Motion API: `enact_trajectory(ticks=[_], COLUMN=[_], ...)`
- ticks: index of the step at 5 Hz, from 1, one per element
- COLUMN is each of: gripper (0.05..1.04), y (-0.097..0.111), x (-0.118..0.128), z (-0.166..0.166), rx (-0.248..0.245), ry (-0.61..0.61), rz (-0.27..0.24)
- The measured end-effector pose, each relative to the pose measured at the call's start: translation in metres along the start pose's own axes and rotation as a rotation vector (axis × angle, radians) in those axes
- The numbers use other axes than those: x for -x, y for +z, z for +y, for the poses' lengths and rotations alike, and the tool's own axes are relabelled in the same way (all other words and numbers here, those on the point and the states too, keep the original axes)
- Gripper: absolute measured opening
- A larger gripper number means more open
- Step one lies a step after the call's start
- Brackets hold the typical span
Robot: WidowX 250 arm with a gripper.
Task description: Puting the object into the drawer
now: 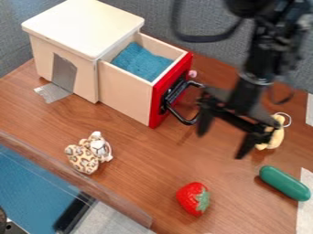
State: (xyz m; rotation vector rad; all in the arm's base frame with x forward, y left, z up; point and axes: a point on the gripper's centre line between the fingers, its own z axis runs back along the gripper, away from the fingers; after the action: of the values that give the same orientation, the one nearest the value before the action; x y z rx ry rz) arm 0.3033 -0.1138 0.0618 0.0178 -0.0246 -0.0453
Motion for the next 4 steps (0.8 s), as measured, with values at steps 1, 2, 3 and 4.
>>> enact_trajectory(ticks=[1,2,3,4], gripper=[0.999,0.999,0.999,0.999], y=[0.002,-0.002,-0.01,-0.009], x=[0.033,0.055,0.065,0.067], z=[0.034,0.071,0.103,0.121], rx=[0.041,0.042,0.004,-0.027], ry=[0.009,0.035,0.037,0.014], rz=[-0.033,-0.038,-0.017,-0.026])
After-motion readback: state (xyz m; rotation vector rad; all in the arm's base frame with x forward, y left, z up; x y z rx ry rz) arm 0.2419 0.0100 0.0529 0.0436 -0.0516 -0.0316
